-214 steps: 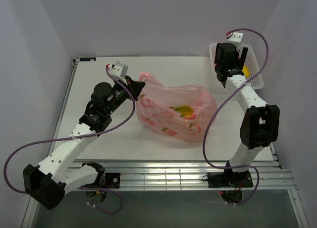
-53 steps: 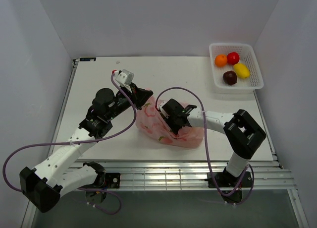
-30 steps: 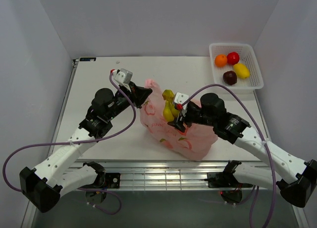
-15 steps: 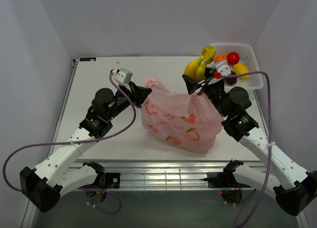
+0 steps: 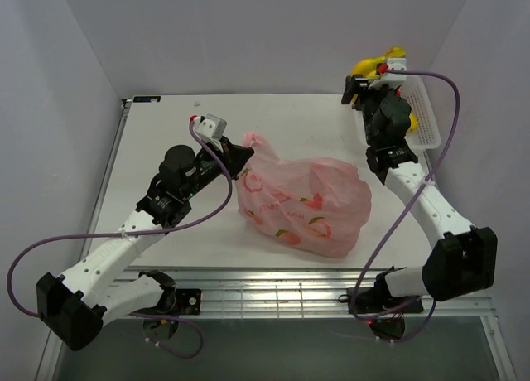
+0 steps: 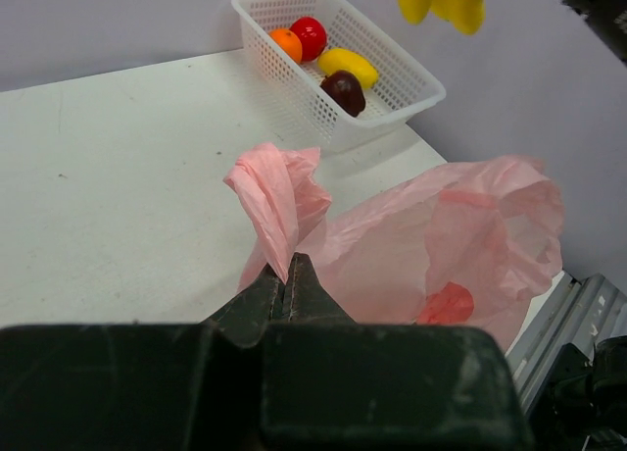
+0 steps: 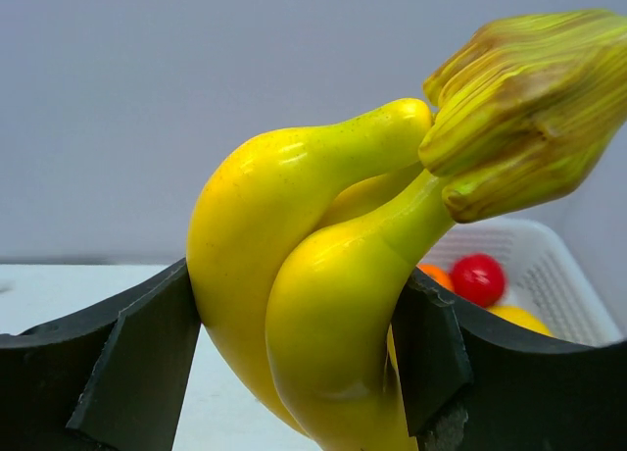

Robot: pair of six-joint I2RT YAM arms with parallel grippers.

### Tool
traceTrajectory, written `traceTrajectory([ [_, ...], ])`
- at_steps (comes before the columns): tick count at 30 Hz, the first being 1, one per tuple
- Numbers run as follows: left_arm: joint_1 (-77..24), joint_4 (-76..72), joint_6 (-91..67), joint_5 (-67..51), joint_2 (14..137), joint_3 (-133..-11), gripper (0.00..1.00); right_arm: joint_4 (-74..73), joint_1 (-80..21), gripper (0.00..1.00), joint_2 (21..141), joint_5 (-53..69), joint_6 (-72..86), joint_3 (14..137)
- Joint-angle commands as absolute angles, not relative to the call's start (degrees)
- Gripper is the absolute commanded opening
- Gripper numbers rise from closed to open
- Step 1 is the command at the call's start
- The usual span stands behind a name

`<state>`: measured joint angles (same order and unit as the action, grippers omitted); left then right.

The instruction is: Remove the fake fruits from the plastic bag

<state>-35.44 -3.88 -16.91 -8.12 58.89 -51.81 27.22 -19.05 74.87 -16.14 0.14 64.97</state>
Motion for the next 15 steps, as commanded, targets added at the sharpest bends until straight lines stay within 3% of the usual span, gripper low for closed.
traceTrajectory([
  [1, -35.6, -3.0, -14.7, -7.7, 57.6, -54.5, 0.0, 31.0, -13.6, 0.16, 81.4, -27.0, -5.2, 69.6],
  [3, -35.5, -2.5, -14.2, -7.8, 57.7, -55.1, 0.0, 31.1, -12.7, 0.19, 86.5, -30.7, -8.3, 73.5],
  [6, -35.6, -2.0, -13.7, -7.3, 57.9, -55.7, 0.0, 31.5, -12.4, 0.33, 90.9, -35.7, -11.3, 76.8],
  [7, -35.6, -1.9, -13.6, -6.9, 58.0, -55.9, 0.0, 32.6, -12.3, 0.42, 91.7, -37.7, -11.9, 77.0],
  [11, -35.6, -1.8, -13.5, -6.4, 58.5, -56.2, 0.0, 38.1, -12.3, 0.42, 96.9, -43.8, -16.8, 76.9],
  [15, -35.6, -1.5, -13.4, -6.0, 59.1, -56.4, 0.0, 54.6, -15.2, 0.36, 102.6, -50.0, -34.1, 74.5],
])
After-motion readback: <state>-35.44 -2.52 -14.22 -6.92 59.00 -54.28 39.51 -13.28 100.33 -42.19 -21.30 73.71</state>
